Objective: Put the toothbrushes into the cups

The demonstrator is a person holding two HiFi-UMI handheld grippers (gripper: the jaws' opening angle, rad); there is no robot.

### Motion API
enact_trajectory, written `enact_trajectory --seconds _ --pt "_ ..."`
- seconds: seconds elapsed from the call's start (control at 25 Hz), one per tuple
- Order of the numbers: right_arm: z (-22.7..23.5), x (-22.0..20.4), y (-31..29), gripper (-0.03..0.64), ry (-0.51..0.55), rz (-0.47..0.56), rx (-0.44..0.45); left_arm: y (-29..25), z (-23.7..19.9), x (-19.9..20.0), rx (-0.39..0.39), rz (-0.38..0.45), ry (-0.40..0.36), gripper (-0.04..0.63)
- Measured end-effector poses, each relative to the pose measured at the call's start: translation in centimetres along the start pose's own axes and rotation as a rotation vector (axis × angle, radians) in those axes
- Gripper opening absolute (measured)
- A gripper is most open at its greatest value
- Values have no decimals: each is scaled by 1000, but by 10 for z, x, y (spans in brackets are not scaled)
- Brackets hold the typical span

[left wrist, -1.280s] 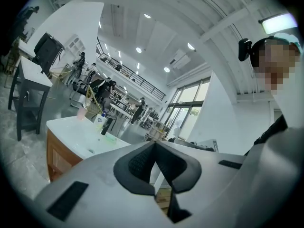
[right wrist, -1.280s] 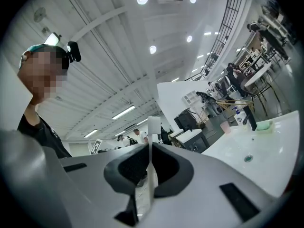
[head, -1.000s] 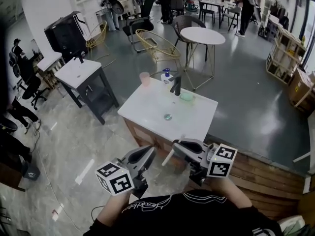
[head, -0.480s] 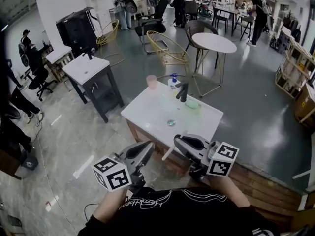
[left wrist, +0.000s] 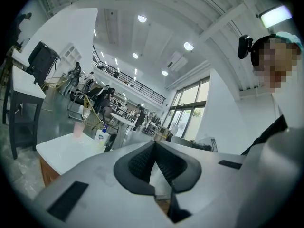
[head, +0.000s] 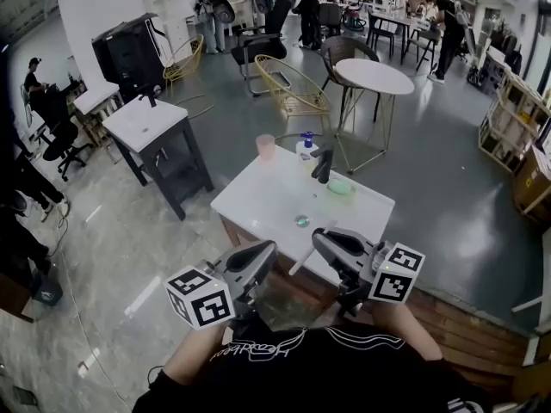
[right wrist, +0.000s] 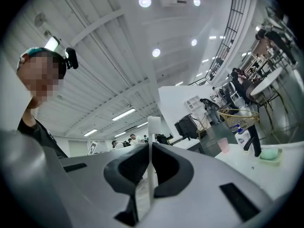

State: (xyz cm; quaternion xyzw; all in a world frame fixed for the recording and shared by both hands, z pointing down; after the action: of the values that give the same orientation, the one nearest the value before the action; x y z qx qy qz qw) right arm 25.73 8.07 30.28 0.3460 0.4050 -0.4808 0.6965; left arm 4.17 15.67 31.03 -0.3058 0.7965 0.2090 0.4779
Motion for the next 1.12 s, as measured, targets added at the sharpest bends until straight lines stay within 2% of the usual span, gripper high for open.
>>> enact_trajectory --seconds 0.12,0.4,0.92,1.12 --pt "12 2 -26 40 41 -21 -41 1 -30 10 -1 6 7 6" --pt "47 9 -112 40 29 -43 -65 3 -118 49 -11 -12 46 6" --pt "152 25 -248 40 -35 -17 -223 -39 -301 121 -84 -117 128 6" --pt "185 29 -282 40 -57 -24 -278 -55 -352 134 -104 -152 175 6"
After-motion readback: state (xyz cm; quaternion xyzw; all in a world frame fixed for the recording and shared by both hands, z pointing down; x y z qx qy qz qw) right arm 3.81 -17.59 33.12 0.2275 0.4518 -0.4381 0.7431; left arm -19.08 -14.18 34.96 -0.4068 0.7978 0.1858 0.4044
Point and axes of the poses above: the fingertips, and each gripper's own axes: y backward along the fingers, z to its right, x out of its top, the point moved 9 cm from there along y, backward along the fingers, and after that the axes turned 5 degrees about -x, right-handed, at the moved point
